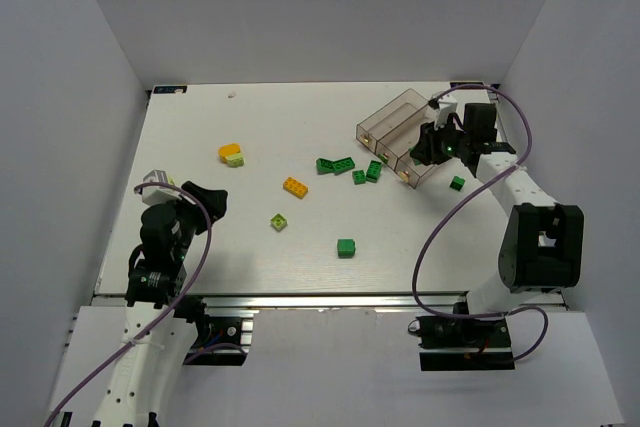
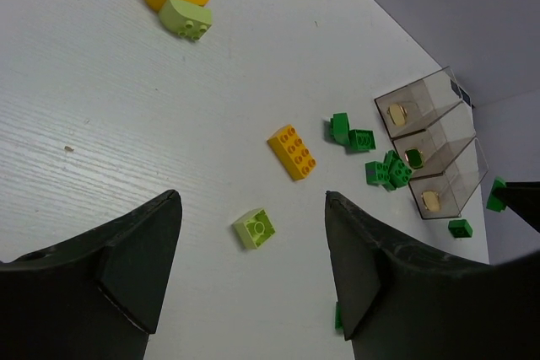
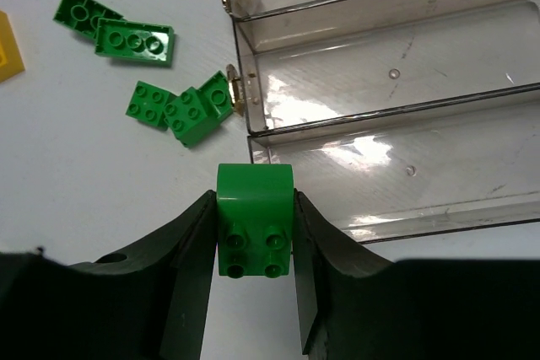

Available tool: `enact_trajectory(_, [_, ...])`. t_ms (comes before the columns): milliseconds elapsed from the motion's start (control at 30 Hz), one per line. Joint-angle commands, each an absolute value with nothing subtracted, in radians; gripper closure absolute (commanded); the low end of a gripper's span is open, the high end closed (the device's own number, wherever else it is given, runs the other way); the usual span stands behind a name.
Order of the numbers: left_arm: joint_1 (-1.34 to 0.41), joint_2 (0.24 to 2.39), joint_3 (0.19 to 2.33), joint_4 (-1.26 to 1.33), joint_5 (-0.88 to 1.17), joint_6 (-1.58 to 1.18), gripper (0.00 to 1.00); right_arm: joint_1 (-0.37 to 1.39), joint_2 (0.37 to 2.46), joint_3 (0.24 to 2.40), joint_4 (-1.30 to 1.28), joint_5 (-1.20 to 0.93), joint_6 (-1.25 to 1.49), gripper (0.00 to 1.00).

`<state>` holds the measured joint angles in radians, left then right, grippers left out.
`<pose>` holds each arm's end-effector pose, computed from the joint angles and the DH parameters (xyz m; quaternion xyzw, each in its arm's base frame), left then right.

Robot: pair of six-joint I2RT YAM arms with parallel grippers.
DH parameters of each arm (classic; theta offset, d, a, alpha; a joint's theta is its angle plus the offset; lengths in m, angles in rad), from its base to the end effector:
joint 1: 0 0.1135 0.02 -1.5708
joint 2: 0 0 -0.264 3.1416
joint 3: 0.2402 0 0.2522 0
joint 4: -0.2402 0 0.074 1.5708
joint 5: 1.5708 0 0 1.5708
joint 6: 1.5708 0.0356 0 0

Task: Sort the legos into containers by color

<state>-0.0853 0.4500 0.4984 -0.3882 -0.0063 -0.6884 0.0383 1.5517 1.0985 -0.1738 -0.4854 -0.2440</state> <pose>0.1269 -0.0106 0.2636 -0.2442 0.7791 -0.2154 0.5357 0.3460 0.0299 0.2622 -0.2298 0.8406 0.1676 0.4609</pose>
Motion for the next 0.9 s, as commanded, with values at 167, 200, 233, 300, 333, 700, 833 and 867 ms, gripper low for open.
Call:
enact_trajectory(167, [-0.083,0.451,0.494,-0.374,0.029,-0.678,0.22,0.012,1.612,1.158,-0.103,-0.423,-0.235,0.89])
enact_trajectory(200, [-0.083,0.453,0.494,-0.374,0.031,-0.68,0.22,0.011,1.617,1.16,-0.1,-0.416,-0.239,0.85])
enact_trajectory(233, [-0.083,0.453,0.492,-0.371,0.031,-0.68,0.22,0.011,1.626,1.163,-0.098,-0.414,-0.245,0.83])
enact_trajectory(300, [-0.084,0.456,0.491,-0.37,0.034,-0.68,0.21,0.012,1.654,1.18,-0.101,-0.408,-0.255,0.79])
enact_trajectory(333, [-0.084,0.459,0.491,-0.371,0.034,-0.68,0.21,0.012,1.661,1.184,-0.101,-0.405,-0.256,0.78])
enact_trajectory(700, [-0.083,0.459,0.492,-0.373,0.037,-0.68,0.21,0.011,1.718,1.223,-0.1,-0.388,-0.276,0.45])
enact_trajectory(833, [-0.084,0.463,0.491,-0.367,0.043,-0.68,0.2,-0.018,1.712,1.221,-0.103,-0.399,-0.276,0.42])
enact_trajectory(867, [-0.083,0.466,0.491,-0.367,0.049,-0.68,0.19,-0.02,1.707,1.221,-0.106,-0.402,-0.278,0.42])
